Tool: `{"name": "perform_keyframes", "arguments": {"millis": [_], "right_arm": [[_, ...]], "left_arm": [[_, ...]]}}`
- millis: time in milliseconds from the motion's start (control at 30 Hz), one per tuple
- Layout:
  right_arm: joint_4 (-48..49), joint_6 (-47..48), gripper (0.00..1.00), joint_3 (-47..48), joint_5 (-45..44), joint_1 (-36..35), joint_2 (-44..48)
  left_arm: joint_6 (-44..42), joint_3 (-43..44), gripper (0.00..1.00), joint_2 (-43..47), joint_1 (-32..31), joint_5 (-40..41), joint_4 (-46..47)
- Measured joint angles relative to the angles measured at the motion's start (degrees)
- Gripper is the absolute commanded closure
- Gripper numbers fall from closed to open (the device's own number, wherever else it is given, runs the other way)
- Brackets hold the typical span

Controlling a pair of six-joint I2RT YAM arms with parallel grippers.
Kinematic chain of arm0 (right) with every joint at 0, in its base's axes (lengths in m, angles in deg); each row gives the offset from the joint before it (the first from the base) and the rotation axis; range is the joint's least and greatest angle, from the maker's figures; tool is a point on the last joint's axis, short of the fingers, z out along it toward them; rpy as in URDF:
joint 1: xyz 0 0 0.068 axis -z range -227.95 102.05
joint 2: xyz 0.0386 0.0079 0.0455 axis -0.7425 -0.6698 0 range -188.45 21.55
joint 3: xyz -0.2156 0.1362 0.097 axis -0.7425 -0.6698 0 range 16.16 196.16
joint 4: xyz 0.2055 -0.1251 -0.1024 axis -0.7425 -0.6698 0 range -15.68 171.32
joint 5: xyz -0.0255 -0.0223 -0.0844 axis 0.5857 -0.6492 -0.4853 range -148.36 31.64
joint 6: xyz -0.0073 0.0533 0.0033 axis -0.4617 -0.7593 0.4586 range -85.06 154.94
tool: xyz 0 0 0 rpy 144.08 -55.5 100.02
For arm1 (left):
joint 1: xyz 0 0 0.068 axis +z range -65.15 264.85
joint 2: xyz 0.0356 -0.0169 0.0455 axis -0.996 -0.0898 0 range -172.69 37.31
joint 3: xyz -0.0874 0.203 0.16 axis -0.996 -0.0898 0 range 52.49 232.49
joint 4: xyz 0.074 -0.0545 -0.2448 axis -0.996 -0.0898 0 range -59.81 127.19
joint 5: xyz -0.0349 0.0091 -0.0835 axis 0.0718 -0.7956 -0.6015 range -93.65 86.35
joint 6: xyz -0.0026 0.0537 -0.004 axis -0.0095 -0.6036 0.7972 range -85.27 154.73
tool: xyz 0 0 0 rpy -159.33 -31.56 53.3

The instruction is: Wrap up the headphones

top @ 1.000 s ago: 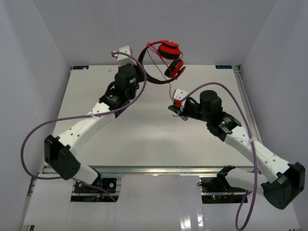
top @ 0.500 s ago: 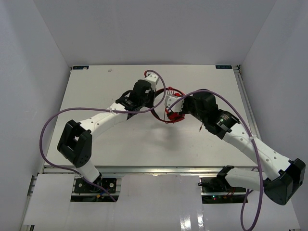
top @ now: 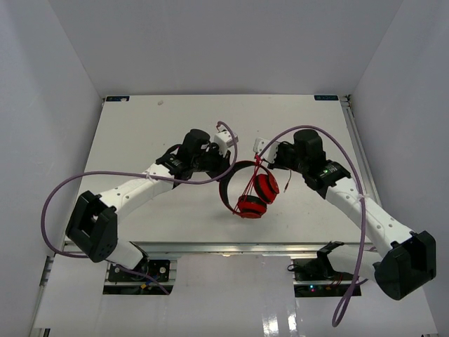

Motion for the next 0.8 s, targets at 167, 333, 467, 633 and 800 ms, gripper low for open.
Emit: {"name": "perform_keyframes", "arguments": {"millis": [167, 333, 467, 633, 800], "right_arm": [[0.66, -6.83, 0.81, -2.87, 14.73, 5.66, -0.07], [1.44, -13.84, 0.8, -4.82, 29.05, 7.71, -2.76], [4.78, -19.52, 0.84, -5.8, 36.61, 8.54, -7.7], [10.13, -26.68, 0.86, -6.56, 41.56, 10.27, -16.33], [13.53, -31.62, 0.79, -5.23, 44.42, 11.59, -29.33]], "left_arm": [[1.88, -0.25, 1.0, 2.29, -0.02, -3.94, 0.13], [4.85, -0.25, 1.0, 2.45, -0.07, -2.76, 0.36], [6.58, -0.25, 1.0, 1.39, -0.04, 0.29, -0.09], [11.03, -0.35, 1.0, -4.14, 0.84, 3.96, 0.79], [15.99, -2.58, 1.0, -11.58, 4.22, 6.26, 4.05]]}}
